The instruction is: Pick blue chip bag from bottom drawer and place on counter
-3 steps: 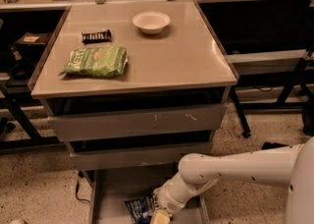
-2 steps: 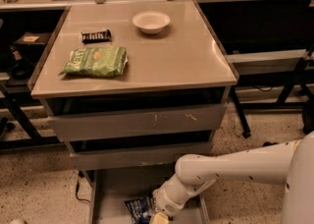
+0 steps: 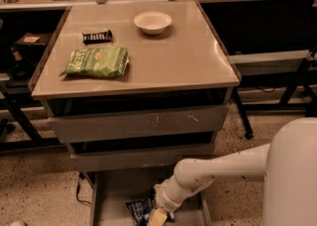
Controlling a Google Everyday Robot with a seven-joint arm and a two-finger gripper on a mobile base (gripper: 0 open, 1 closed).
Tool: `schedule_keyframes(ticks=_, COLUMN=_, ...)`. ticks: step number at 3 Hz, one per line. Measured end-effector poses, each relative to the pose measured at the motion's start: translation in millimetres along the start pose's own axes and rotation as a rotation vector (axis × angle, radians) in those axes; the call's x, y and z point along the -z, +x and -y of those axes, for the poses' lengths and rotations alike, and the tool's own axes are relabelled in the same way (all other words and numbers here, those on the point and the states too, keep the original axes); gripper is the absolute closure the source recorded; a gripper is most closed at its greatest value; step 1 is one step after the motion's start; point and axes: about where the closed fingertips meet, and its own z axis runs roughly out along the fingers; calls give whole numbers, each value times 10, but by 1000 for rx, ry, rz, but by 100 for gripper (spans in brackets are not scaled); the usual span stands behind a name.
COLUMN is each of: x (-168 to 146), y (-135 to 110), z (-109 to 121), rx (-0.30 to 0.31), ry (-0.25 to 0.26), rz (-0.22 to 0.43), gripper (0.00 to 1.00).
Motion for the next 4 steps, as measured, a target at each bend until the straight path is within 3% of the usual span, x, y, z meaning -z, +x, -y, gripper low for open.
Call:
schedule_keyframes(ticks=1, x=-389, y=81, z=573, rx=-11, ry=23, rz=30, gripper=0)
schedule_keyframes(ticks=2, x=-390, y=81, z=572, rx=-11, ry=23, rz=30, gripper=0)
schedule_keyframes(ticks=4, x=-945, y=363, z=758, rx=-75, ry=15, rz=81, gripper=0)
